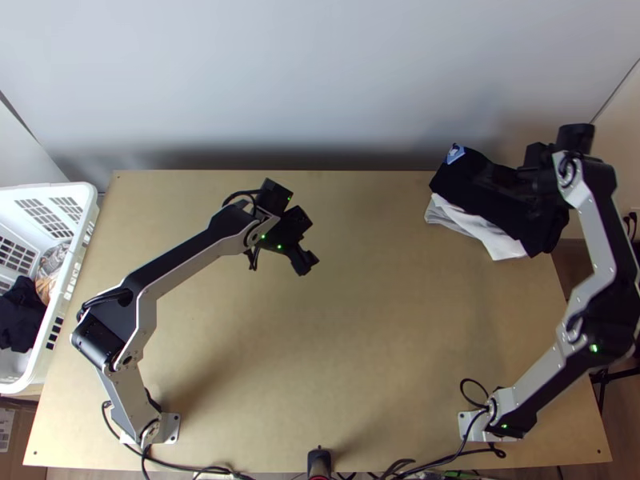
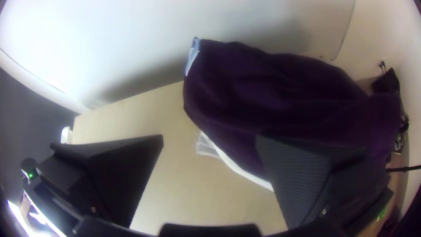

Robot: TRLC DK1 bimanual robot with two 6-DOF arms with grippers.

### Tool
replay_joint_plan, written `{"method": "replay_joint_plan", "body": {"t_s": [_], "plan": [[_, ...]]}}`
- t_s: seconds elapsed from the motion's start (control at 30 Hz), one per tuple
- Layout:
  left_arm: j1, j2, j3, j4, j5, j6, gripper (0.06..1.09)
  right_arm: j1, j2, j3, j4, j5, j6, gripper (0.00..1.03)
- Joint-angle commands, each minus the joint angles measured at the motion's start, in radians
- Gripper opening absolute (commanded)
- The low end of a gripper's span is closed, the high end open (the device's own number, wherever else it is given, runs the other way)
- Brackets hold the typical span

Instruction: Fold the t-shirt

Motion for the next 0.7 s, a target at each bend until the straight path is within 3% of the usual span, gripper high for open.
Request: {"method": "replay_joint_plan", "body": {"t_s": [0.0,0.3,0.67], "plan": [[0.013,-0.010,-0.008,0.000,-0.001,0.005,1.04,-0.010,0.228,0.151,-0.003,-0.008,0.008,0.98],[0.041,-0.049,-0.049,-0.015,-0.003,0.024,1.04,-0.047,0.526,0.389,0.014,0.072,-0.004,0.98],[0.050,-0.078,-0.092,-0.013,-0.004,0.013,1.04,-0.056,0.598,0.330,0.055,0.121,-0.045,0.98]]}}
